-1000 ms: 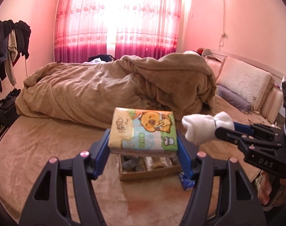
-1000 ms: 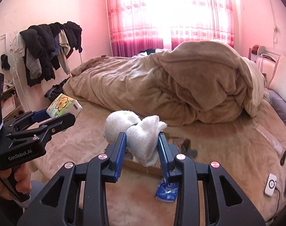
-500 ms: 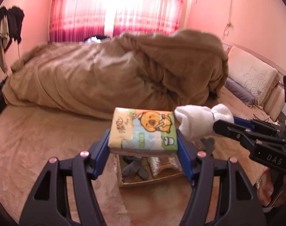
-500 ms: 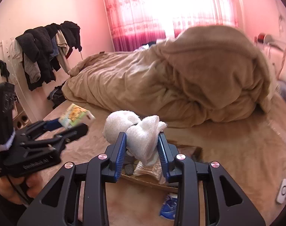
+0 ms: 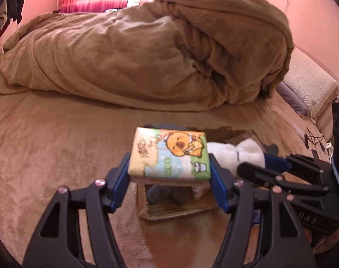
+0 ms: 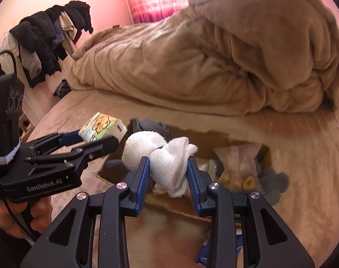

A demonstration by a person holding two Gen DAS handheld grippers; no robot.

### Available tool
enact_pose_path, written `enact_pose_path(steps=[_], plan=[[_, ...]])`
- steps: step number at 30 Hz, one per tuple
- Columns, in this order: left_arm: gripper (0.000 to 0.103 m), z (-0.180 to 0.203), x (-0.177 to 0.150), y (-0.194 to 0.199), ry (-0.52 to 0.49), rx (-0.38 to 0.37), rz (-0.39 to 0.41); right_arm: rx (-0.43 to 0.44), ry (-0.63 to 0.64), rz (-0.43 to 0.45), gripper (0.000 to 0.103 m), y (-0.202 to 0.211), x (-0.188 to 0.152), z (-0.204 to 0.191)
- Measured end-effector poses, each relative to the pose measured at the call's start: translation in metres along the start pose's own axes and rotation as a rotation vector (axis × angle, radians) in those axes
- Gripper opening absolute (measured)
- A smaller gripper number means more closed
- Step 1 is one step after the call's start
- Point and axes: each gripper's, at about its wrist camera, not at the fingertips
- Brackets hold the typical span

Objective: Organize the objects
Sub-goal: 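Lower the tissue pack and white socks into the box and open both grippers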

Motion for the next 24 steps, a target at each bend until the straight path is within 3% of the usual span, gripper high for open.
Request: enact_pose_path(steps=[14,18,24], plan=[[0.066,0.019,-0.021,-0.035,-0.049,0.020,-0.094,-0.008,-0.035,-0.091,0.038,-0.023,-0.026,0.022],[0.067,0.021,-0.021,-0.035,-0.049,0.028,-0.096,-0.024,-0.033,-0.096,0.048,-0.023,-0.027,0.025],[0.070,0.021,-0.023,-0.026,-0.042,0.029,-0.094,-0.023,-0.035,-0.082,0.054,-0.017,-0.027,0.026]])
Point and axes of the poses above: each gripper's, at about its wrist camera, not at the fingertips, and y roughly against the way its jaws point, z to its right, x to its top, and after that the axes turned 2 degrees about -z, right-handed
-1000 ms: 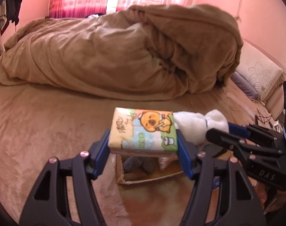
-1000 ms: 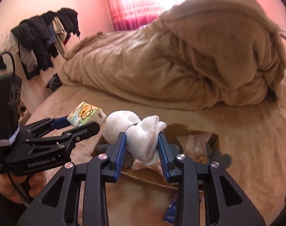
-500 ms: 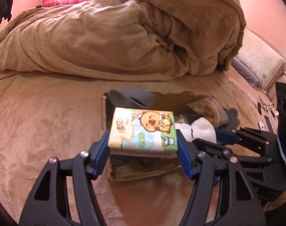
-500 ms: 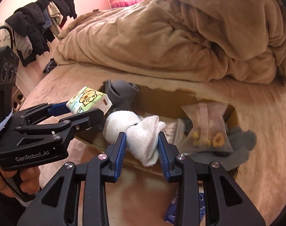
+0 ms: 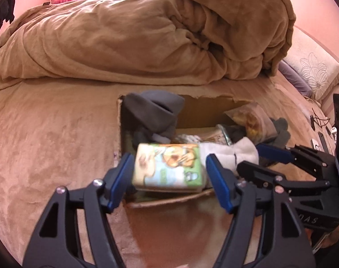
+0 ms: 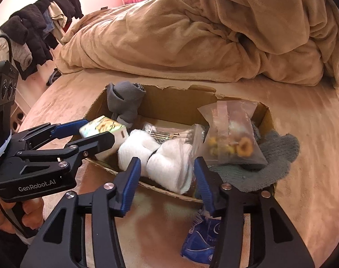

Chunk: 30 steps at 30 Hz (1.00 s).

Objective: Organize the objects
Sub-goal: 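Lower the tissue pack and white socks into the box and open both grippers, then grasp the blue tissue packet with the right gripper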

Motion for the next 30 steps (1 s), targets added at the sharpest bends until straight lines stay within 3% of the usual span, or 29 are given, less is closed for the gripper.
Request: enact_pose_path(steps=[7,19,28,30], plan=[[0.073,0.003,-0.002,0.028,-0.010,0.016,0.041,-0.019,-0.012,0.047,0.055,0.023,-0.003,-0.001],[0.078,0.019,-0.021,0.131,-0.025,0.036,0.196,-0.035,-0.078,0.193,0.056,0.105,-0.026,-0.005],[0.081,0.041,-0.054,0.197,-0.046,-0.007,0.257,-0.064,-0.062,0.277,0.068,0.177,-0.053,-0.020],[0.086,0.045,-0.063,0.208,-0.040,-0.016,0.263,-0.063,-0.060,0.294,0.069,0.191,-0.059,-0.023]])
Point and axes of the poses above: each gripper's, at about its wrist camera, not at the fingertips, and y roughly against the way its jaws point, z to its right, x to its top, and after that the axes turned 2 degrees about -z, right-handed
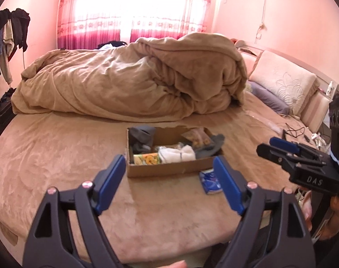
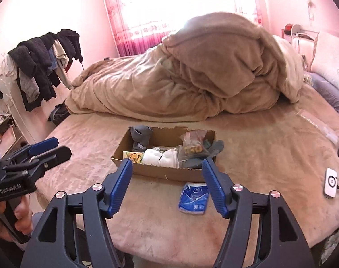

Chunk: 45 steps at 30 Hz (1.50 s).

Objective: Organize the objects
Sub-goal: 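Grasp the blue tissue packet with the right gripper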

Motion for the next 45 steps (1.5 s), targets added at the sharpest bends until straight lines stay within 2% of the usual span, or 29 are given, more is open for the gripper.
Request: enact_pose_path(steps=[3,8,13,19,27,32,45], plan=[[0.091,0.006,-0.009,0.013,0.002,-0.002,0.008,-0.004,0.009,0.014,0.070,0.017,-0.006,-0.004],[0.091,0.011,-0.026,0.014,0.008,0.004,-0.015,-0.014,0.031,0.016,0.071,0.035,-0.021,-0.012],[0.091,0.010,-0.048,-0.002,0.023,0.017,-0.050,0.008,0.017,-0.041,0.074,0.028,-0.043,-0.009],[0.091,0.005,-0.068,-0.036,0.018,0.012,-0.101,-0.022,-0.006,-0.110,0.074,0.001,-0.066,0.004],[0.091,0.001,-0.077,-0.085,-0.025,0.021,-0.145,-0.063,-0.031,-0.216,0.074,-0.055,-0.087,0.024],[0.091,-0.006,-0.087,-0.119,-0.046,0.060,-0.160,-0.082,-0.029,-0.267,0.074,-0.090,-0.095,0.029],[0.091,-0.039,-0.102,-0.167,0.015,0.087,-0.204,-0.161,-0.037,-0.309,0.074,-0.159,-0.095,0.038]])
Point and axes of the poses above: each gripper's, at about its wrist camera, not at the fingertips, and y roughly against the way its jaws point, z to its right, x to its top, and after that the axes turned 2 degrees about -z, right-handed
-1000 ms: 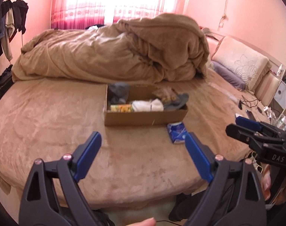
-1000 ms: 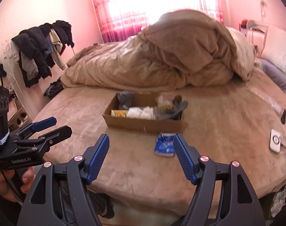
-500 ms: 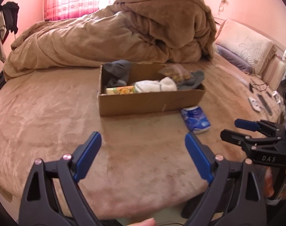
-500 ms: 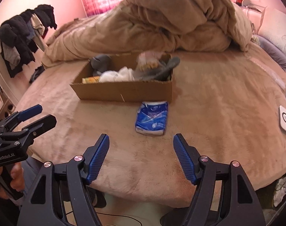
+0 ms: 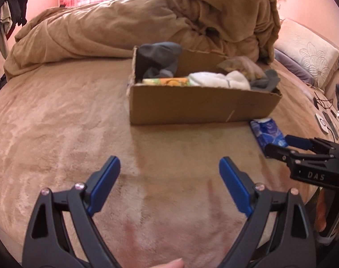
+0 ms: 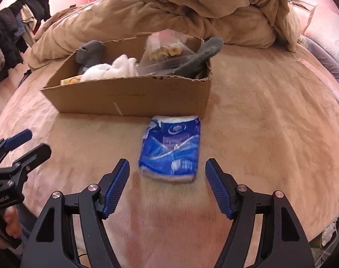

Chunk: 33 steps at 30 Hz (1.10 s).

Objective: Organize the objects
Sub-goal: 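Grasp the blue tissue packet with the right gripper, then carry the blue packet into the box and open the right gripper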

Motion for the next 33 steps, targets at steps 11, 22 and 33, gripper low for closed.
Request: enact_pose_path(steps=[11,22,33], plan=[[0.091,-0.006,-0.005,-0.005,0.022,-0.012,-0.015,-0.049,-0.003,-0.002,0.056,-0.011,0.003,-0.001],[0.092,-0.002,0.011,0.051,0.063,-0.014,0.083,-0.008,0.017,0.067,0.055,0.046,0.008,-0.013],[0.092,-0.005,0.058,0.122,0.025,-0.009,0.187,0.034,0.052,0.213,0.055,0.128,0.051,-0.034]])
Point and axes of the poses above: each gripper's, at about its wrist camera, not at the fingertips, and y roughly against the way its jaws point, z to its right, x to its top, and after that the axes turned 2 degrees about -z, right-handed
